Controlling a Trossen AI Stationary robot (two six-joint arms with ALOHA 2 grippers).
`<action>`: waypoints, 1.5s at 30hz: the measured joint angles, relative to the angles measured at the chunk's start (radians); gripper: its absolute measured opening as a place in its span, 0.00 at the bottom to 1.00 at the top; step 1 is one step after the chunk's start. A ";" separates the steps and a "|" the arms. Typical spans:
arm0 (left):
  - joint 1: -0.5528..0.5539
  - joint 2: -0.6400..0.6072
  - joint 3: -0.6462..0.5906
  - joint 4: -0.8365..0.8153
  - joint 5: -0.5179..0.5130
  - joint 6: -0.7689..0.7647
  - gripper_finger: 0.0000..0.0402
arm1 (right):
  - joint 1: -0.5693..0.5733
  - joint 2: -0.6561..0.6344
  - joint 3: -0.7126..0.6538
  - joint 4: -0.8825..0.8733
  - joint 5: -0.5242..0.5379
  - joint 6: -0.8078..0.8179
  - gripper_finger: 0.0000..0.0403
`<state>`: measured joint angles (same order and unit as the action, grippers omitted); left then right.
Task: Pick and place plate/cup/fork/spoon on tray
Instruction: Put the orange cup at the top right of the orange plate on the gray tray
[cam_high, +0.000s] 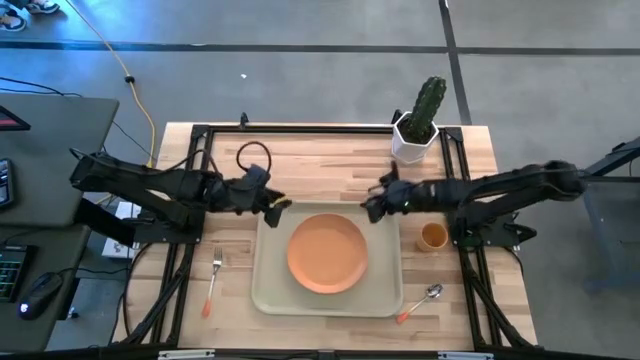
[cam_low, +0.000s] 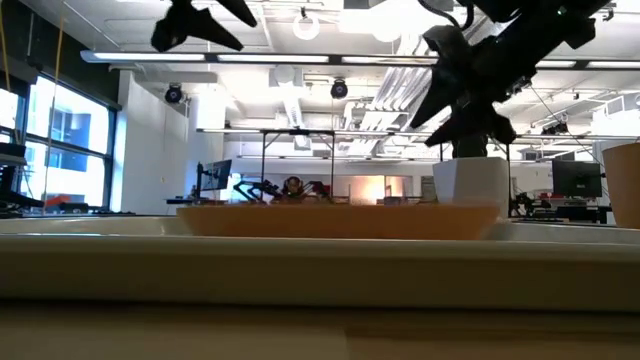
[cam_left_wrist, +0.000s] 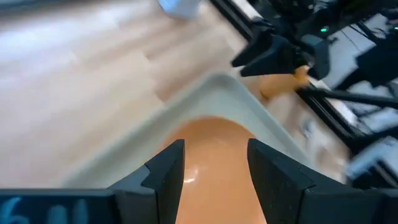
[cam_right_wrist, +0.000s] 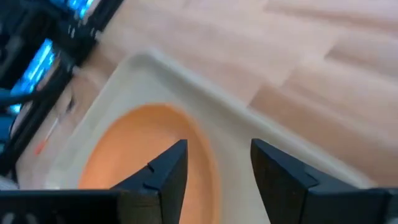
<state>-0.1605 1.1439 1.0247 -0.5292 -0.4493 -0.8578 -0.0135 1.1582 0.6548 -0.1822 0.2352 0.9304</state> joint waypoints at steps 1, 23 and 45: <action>0.018 0.001 0.003 0.011 -0.010 0.026 0.40 | -0.026 -0.028 0.000 -0.020 -0.002 -0.010 0.42; 0.629 0.107 0.010 0.537 0.540 0.625 0.41 | -0.282 -0.156 0.228 -0.577 -0.148 -0.228 0.42; 0.637 0.268 0.009 0.759 0.712 0.625 0.50 | -0.033 -0.223 0.235 -1.184 -0.289 -0.167 0.42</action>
<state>0.4762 1.4118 1.0336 0.2294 0.2623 -0.2326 -0.0466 0.9352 0.8903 -1.3659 -0.0535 0.7634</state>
